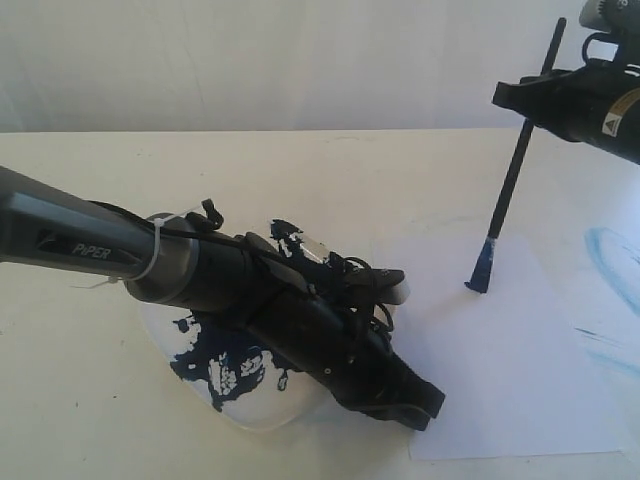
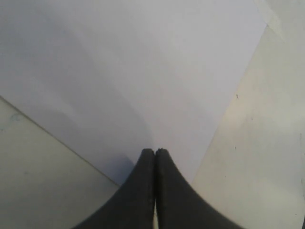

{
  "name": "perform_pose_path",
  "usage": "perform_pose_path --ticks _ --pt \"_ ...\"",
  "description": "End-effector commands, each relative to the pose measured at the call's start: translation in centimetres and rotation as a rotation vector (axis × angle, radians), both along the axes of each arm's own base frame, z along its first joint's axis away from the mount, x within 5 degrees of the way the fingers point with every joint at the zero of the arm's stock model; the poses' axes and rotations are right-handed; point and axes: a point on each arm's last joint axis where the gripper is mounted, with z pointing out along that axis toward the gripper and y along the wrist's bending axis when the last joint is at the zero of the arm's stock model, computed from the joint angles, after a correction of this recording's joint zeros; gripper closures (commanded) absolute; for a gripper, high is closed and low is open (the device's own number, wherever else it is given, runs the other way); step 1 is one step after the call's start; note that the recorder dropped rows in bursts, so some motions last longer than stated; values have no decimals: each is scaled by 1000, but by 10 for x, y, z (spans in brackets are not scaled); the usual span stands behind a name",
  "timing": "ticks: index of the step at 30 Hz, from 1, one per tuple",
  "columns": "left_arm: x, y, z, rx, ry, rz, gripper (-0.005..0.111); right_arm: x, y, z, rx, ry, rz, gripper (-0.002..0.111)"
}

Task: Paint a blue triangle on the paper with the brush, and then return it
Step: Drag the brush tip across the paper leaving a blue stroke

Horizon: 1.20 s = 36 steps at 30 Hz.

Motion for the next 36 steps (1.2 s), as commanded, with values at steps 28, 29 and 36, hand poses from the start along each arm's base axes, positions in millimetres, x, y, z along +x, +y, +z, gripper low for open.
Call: perform_pose_path --ticks 28,29,36 --pt "-6 2 -14 40 48 -21 107 1 4 3 54 -57 27 108" --pt "-6 2 -14 40 48 -21 107 1 4 3 53 -55 26 108" --pt "-6 2 -14 40 48 -21 107 1 1 -3 23 5 -3 108"
